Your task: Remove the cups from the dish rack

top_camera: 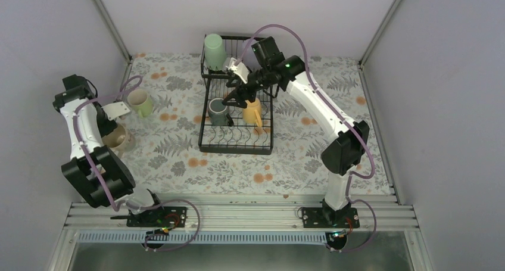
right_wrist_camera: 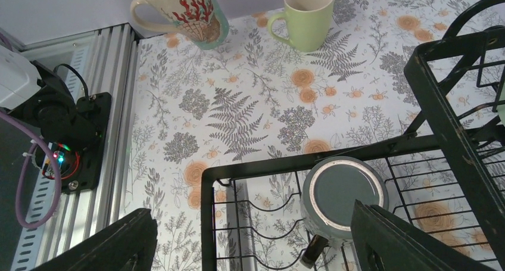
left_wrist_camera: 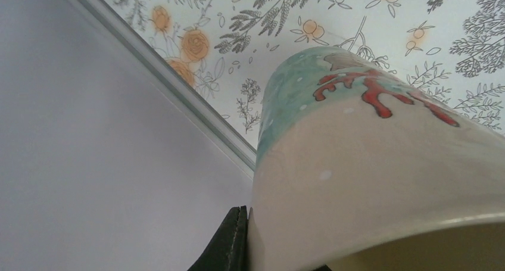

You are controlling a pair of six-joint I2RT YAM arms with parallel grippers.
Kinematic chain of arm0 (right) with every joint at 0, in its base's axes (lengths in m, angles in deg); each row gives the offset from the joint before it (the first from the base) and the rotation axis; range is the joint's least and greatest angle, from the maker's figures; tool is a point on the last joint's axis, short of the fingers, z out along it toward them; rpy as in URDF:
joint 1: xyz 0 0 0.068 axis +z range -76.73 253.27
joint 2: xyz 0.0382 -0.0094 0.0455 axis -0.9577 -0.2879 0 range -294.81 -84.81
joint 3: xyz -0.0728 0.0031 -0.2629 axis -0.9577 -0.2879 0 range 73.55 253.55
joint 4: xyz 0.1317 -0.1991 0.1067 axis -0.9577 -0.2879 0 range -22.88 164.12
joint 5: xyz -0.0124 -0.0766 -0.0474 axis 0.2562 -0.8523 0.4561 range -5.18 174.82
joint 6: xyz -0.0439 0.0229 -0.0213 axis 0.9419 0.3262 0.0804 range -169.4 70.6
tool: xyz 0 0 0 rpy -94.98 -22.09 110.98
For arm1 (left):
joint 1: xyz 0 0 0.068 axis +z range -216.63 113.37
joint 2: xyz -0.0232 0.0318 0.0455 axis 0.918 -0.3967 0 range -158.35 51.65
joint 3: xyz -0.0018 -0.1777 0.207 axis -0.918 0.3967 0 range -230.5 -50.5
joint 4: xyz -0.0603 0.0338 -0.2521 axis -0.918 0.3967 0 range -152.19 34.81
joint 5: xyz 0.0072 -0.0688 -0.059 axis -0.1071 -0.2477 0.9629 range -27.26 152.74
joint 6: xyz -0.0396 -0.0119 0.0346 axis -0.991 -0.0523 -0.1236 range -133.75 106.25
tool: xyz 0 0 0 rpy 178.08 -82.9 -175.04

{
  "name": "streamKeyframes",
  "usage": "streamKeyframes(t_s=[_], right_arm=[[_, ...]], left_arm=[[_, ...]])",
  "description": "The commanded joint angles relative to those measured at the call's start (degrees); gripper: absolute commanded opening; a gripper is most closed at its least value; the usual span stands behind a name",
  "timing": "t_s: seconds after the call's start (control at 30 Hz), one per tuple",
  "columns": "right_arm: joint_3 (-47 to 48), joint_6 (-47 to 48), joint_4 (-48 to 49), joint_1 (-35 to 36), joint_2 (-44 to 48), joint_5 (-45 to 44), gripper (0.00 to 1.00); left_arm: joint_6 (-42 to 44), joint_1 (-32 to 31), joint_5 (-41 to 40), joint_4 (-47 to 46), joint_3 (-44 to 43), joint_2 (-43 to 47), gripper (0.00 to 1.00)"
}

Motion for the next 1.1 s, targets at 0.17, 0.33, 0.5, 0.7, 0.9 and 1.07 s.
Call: streamKeyframes(t_s=[0.17, 0.33, 0.5, 0.7, 0.9, 1.07], right_arm=[[-1.84, 1.56, 0.25, 1.24, 0.41, -3.28, 0.84], [-2.97, 1.83, 0.48, 1.67, 1.01, -4.37, 0.85], [-3.26, 2.20, 0.50, 1.93, 1.16, -4.73, 0.85], [-4.14, 3.15, 0.37, 2.23, 1.49, -4.83, 0.85], [-4.73, 3.17, 0.74, 2.31, 2.22, -5.45, 0.86], [-5.96, 3.47, 1.01, 2.34, 3.07, -5.43, 0.86]], left_arm=[[-2.54, 0.27, -2.04, -1.81, -2.10, -5.57, 0.02], [-2.42, 0.19, -2.18, -1.32, -2.78, -7.52, 0.02], [-2.32, -0.40, -2.20, -1.32, -3.51, -8.01, 0.02], [-3.96, -1.61, -4.35, -1.69, -3.20, -8.97, 0.02], [-4.68, -2.62, -5.50, -2.89, -3.05, -9.10, 0.02], [-5.48, -3.62, -5.97, -2.56, -3.28, -9.90, 0.03]])
